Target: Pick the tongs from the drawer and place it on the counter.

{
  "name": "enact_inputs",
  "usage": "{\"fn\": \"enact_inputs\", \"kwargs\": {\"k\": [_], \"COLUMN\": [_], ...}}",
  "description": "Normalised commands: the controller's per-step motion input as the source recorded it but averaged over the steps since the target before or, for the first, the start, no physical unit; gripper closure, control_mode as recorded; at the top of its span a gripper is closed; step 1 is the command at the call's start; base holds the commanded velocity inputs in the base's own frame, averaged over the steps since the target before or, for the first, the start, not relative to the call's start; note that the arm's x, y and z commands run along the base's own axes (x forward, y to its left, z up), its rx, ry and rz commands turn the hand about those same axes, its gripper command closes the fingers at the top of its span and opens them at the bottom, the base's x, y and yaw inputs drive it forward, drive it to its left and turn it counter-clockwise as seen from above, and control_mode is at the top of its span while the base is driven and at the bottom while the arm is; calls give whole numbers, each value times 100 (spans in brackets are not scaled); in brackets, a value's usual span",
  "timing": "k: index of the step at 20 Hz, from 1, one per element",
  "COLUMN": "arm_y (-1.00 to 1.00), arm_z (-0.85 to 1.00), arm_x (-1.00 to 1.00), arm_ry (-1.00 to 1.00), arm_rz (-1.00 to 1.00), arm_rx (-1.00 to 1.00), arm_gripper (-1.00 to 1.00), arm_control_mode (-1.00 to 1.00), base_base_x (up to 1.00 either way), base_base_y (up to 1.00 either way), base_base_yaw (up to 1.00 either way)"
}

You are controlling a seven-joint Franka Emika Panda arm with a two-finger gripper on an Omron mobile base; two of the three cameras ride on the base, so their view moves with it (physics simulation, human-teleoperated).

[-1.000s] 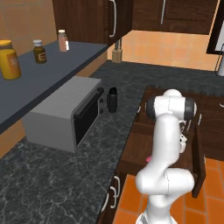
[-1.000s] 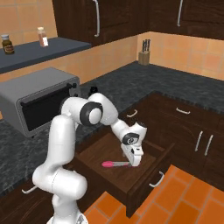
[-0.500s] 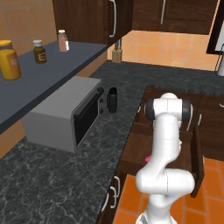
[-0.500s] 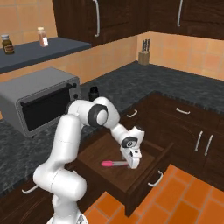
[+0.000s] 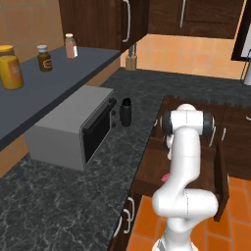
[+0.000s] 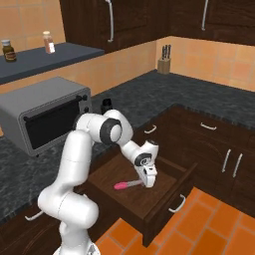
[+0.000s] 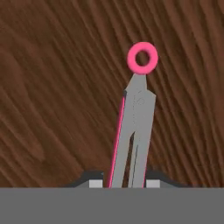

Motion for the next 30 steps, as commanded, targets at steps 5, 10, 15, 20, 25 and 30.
{"fn": "enact_inputs", "kwargs": {"k": [5,10,15,20,25,30], "arm_y": [-39,-26,-18,-1,36,100], "arm_z": [79,100,100,100,100,100], "arm_x": [-21,-89,-98,-74,-25,6], "arm_ry": [-3,-3,-8,-1,0,1], "arm_rz": [-7,-17,-19,-6,8,24], "arm_rx": [9,18,13,8,2,1], "arm_gripper": [100,100,100,100,100,100], "arm_control_mode": [-100,-100,-100,-100,-100,-100], "base_base_x": [0,0,0,0,0,0], "base_base_y": [0,0,0,0,0,0], "base_base_yaw": [0,0,0,0,0,0]}}
